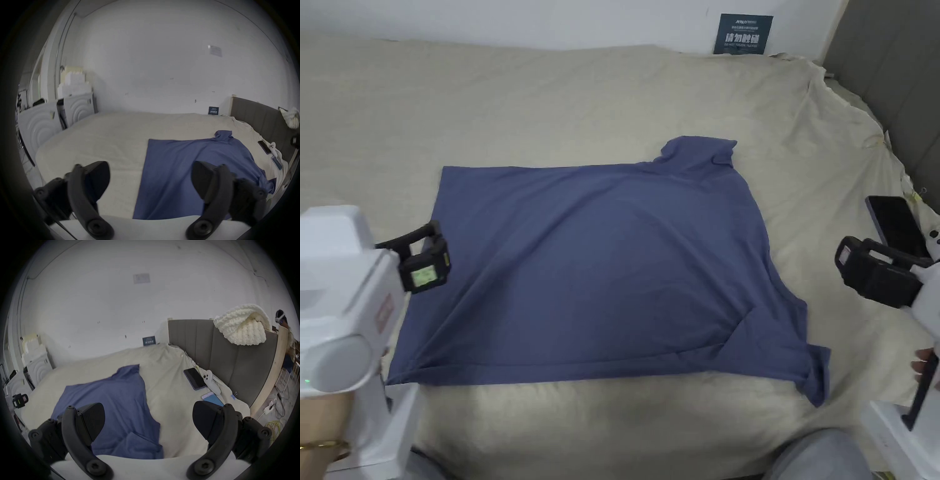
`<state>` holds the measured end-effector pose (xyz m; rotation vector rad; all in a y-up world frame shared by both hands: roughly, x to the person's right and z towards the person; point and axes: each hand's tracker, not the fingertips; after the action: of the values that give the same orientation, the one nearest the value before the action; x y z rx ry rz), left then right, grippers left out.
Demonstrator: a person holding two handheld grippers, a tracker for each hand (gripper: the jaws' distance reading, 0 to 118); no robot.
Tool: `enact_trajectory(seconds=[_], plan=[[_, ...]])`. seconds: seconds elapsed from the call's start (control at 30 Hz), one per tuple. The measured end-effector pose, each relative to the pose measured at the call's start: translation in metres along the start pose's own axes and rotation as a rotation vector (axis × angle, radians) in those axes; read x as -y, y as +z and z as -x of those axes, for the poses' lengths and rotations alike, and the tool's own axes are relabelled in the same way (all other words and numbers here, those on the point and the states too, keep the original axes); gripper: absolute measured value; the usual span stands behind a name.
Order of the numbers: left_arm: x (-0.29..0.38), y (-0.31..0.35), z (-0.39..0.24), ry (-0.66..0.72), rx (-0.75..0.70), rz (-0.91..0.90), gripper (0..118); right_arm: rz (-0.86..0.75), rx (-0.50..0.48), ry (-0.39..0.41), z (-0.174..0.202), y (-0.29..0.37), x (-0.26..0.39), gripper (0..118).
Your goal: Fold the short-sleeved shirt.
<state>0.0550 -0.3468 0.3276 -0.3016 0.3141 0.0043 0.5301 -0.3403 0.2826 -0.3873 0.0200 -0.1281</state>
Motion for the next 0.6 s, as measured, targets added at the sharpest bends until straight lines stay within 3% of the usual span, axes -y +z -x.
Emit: enact_trajectory(seconds=[0.1, 0.2, 0.23, 0.27, 0.33, 0.6], plan=[[0.002, 0.001, -0.010, 0.063, 0.063, -0.010, 63, -0.048, -0.002, 0.028, 0.019, 0.001, 0.010, 97], [0.008, 0.002, -0.017, 0.059, 0.059, -0.028, 15, -0.067, -0.039, 0.050, 0.035, 0.004, 0.016, 45], [0.009, 0.003, -0.019, 0.047, 0.052, -0.038, 3, -0.071, -0.052, 0.046, 0.034, 0.002, 0.019, 18], [0.011, 0.006, -0.021, 0.035, 0.052, -0.048, 0, -0.074, -0.062, 0.046, 0.038, 0.002, 0.020, 6], [0.012, 0.011, -0.023, 0.026, 0.071, -0.053, 0, -0.078, -0.062, 0.059, 0.044, 0.002, 0.023, 0], [0.014, 0.014, -0.025, 0.036, 0.093, -0.037, 0, -0.064, -0.094, 0.077, 0.057, 0.001, 0.027, 0]])
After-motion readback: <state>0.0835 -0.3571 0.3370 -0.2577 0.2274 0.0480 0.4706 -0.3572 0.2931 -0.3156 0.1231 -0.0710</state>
